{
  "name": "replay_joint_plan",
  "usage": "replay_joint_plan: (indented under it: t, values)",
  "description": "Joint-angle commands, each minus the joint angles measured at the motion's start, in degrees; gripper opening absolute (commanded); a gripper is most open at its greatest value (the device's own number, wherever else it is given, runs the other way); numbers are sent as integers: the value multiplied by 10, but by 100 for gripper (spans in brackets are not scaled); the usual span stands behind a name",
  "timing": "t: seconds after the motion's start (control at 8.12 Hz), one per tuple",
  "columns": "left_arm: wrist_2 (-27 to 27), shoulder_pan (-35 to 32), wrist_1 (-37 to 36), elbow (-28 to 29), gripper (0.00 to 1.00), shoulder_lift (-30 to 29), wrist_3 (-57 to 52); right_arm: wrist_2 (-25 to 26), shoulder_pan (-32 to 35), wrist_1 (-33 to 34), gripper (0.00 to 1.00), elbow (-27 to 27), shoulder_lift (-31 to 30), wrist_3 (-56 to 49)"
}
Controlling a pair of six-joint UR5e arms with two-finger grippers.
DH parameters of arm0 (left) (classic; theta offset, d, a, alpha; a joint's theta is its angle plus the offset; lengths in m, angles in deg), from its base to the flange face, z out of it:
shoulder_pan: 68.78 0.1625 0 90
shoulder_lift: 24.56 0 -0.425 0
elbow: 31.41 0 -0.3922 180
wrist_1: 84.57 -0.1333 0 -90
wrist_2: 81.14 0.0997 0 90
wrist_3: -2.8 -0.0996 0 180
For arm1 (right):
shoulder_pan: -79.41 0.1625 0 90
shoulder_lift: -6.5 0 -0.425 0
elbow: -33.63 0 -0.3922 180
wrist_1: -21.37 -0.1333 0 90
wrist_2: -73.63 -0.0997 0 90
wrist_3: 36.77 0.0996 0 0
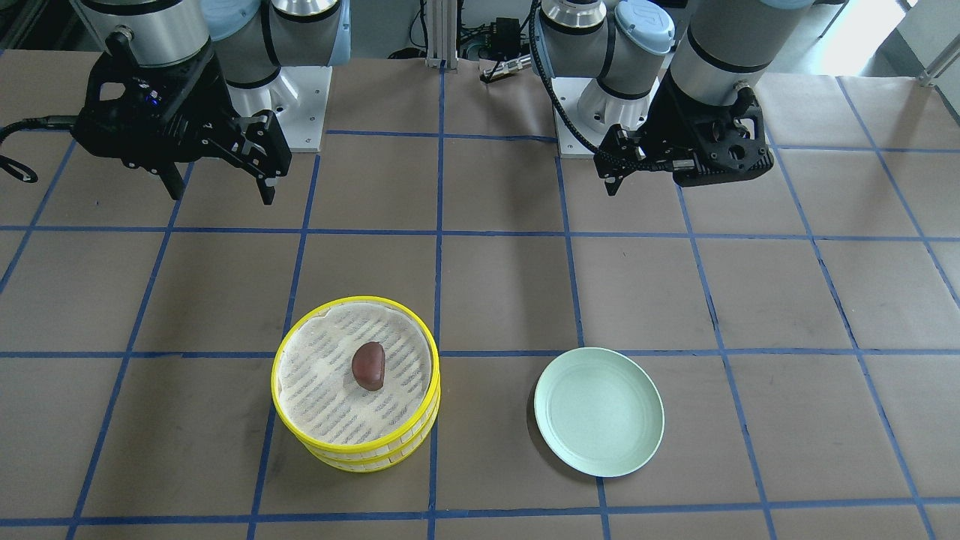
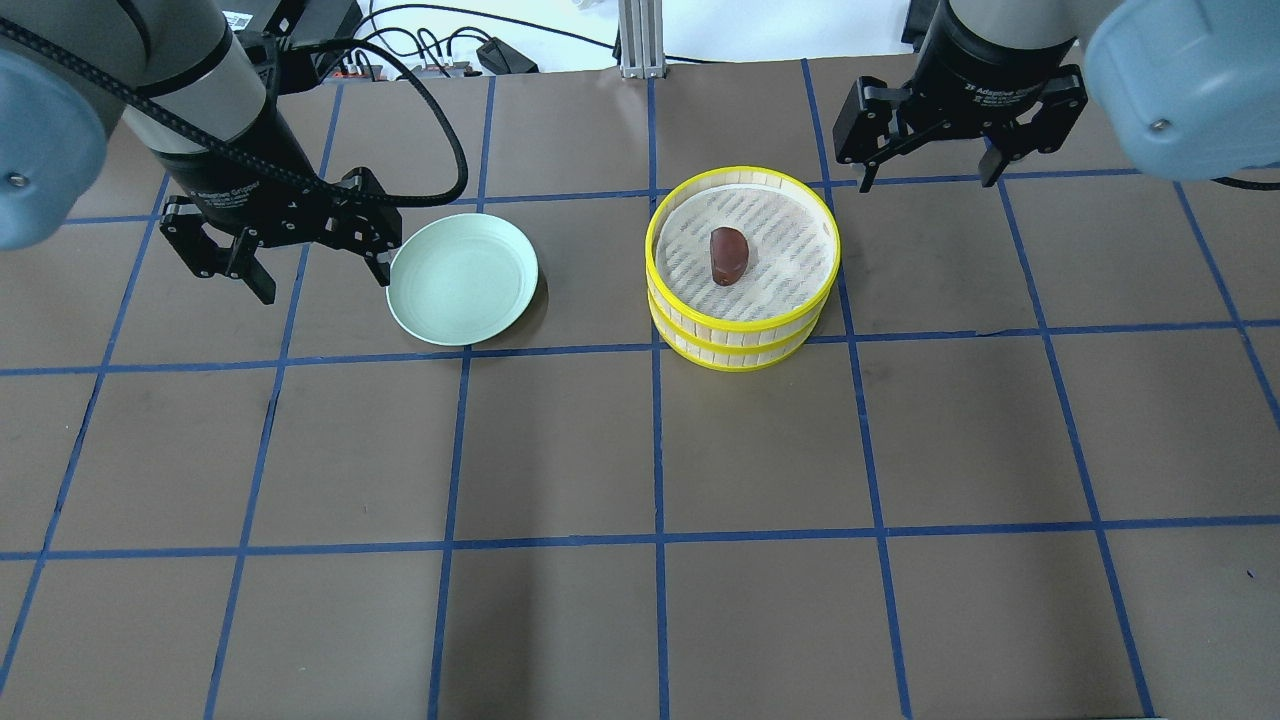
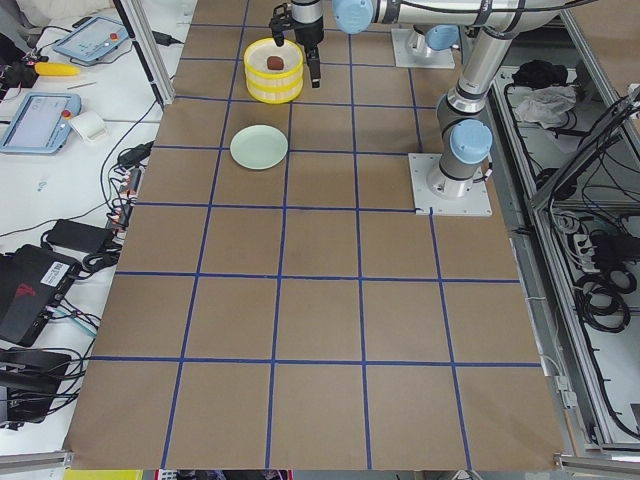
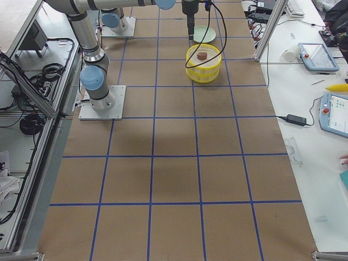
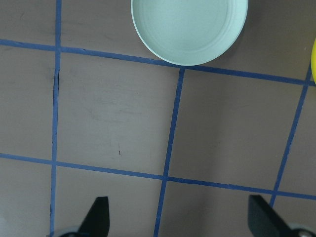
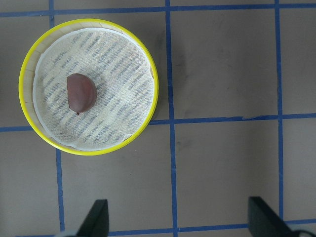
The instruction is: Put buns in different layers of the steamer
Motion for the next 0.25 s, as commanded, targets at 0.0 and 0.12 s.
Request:
replay_joint_plan:
  t: [0.0,0.12]
  values:
    - [2,0,1,-1,100,-3,1,0,0,0,100,2,0,2]
    - [2,0,1,-1,100,-3,1,2,-1,0,100,4,0,-2]
